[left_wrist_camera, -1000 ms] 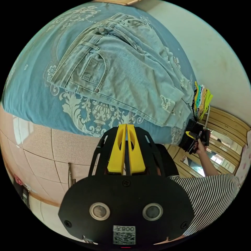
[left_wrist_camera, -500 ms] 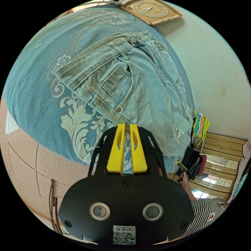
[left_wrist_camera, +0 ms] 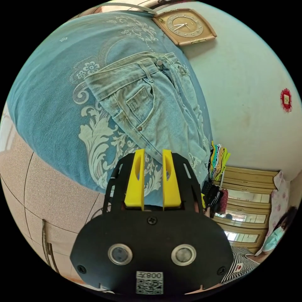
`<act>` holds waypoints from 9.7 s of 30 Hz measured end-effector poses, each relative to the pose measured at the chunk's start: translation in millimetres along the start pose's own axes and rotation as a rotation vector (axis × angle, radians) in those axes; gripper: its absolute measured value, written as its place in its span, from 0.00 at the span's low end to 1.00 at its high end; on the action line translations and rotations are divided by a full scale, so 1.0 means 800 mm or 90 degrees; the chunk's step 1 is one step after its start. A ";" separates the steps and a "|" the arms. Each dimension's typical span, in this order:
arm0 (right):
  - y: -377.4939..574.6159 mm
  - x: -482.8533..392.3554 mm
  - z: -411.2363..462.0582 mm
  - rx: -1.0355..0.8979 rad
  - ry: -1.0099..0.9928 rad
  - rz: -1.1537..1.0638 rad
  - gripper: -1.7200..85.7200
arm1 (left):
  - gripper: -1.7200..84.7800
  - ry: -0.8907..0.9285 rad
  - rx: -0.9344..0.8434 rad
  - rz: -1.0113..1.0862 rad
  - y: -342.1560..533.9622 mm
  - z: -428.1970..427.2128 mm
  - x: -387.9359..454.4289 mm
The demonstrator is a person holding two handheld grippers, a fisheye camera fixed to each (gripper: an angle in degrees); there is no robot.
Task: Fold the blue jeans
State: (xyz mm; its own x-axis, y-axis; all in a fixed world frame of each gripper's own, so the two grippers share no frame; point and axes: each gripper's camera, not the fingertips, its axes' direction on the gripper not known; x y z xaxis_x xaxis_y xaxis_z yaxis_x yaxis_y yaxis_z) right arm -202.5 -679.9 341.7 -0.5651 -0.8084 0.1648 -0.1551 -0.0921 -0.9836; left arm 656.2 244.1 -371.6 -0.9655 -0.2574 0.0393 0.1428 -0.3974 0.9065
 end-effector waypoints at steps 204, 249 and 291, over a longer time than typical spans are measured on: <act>-0.366 0.421 -0.031 0.181 -0.039 0.182 0.03 | 0.03 -0.235 -0.152 0.682 -0.069 0.756 0.726; -0.538 -0.656 0.108 -0.182 0.247 -0.667 0.09 | 0.06 -0.323 0.051 0.328 -0.474 0.234 0.145; -0.314 -1.110 -0.039 -0.244 0.030 -0.828 0.06 | 0.05 -0.324 0.117 0.365 -0.274 -0.005 0.080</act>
State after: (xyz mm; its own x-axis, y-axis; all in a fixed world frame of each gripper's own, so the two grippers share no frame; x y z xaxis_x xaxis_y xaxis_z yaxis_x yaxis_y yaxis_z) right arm 312.9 79.0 444.8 0.1361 -0.2406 0.9610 -0.8029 -0.5951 -0.0352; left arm 564.2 311.4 -569.8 -0.7396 0.0746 0.6689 0.6530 -0.1613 0.7400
